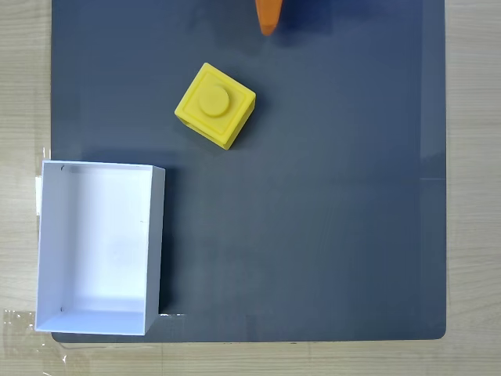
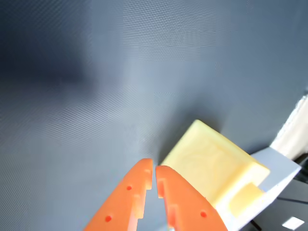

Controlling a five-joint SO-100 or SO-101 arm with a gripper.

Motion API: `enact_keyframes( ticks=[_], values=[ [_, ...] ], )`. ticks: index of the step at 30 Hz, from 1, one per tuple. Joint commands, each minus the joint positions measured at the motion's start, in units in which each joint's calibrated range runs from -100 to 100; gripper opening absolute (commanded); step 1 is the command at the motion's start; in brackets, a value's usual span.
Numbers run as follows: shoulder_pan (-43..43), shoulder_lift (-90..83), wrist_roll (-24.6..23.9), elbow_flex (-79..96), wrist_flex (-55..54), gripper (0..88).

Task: Grasp a yellow block and put it in the box

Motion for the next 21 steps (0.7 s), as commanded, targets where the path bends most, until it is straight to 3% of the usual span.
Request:
enact_keyframes(
  ticks=[1,9,13,21],
  values=[
    [-1.7,10.3,-0.2,-11.6,-3.6,1.4],
    [-3.8,38.4,0.3,-46.2,-3.3,1.4],
    [-3.5,49.0,0.4,-61.9,2.6,1.4],
    [4.0,64.3,11.2,-83.6,21.0,1.4]
  ],
)
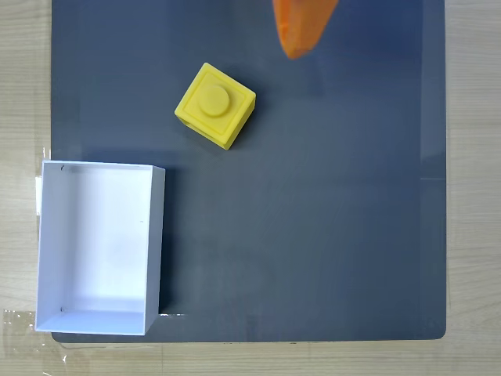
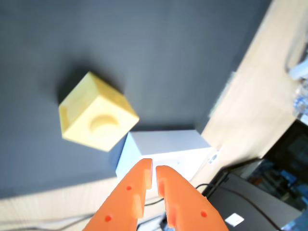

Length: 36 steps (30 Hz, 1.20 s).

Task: Grasp a yellow block and put it in the box

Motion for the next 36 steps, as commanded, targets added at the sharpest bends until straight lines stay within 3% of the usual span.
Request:
enact_keyframes(
  ticks=[1,4,10,13,25,36],
  values=[
    [3.9,4.5,5.9,-9.1,7.2,1.4],
    [7.7,7.9,12.0,-12.5,12.3,1.4],
    [17.0,12.5,22.3,-13.4,12.1,1.6],
    [20.7,15.2,26.0,-13.0,12.1,6.0],
    [26.4,22.8,33.8,-12.7,12.1,44.1],
    [24.5,34.7,37.0,-13.5,11.8,46.8]
  ],
)
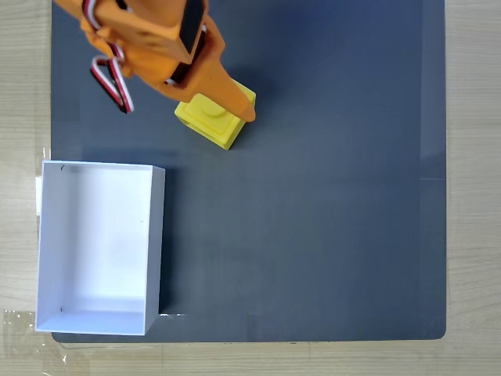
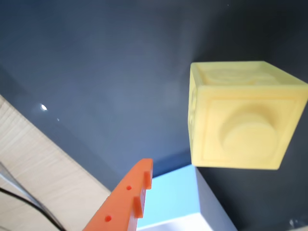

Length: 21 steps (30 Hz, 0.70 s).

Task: Grasp a yellow block and put it in the box

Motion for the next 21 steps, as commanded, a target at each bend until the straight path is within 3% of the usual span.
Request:
enact_keyframes(
  ticks=[1,8,16,21],
  values=[
    [-1.2,3.1,0.1,-2.4,-0.8,46.8],
    [-3.0,11.1,0.2,-2.4,-9.5,46.7],
    [-5.5,15.2,0.0,-1.9,-10.4,46.4],
    [-5.1,15.2,0.0,-1.7,-10.4,31.8]
  ],
)
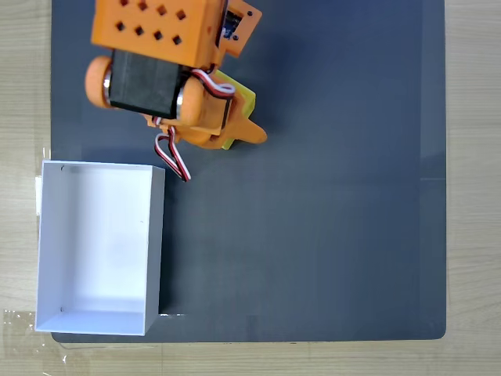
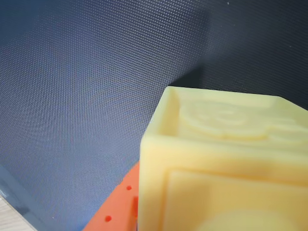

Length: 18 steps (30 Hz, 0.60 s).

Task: Grasp a yellow block and put it in the box

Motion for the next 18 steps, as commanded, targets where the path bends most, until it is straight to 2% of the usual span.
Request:
enact_keyframes(
  ticks=[1,5,13,15,18],
  values=[
    [0.3,-0.5,0.1,-1.7,-0.2,27.9],
    [0.2,-0.9,0.2,-1.7,0.1,19.6],
    [-1.8,-3.4,-0.1,-3.5,0.5,19.2],
    [-3.2,-5.8,-1.8,-3.9,-0.1,19.5],
    [-6.7,-10.4,-6.9,-5.7,-2.3,19.6]
  ],
)
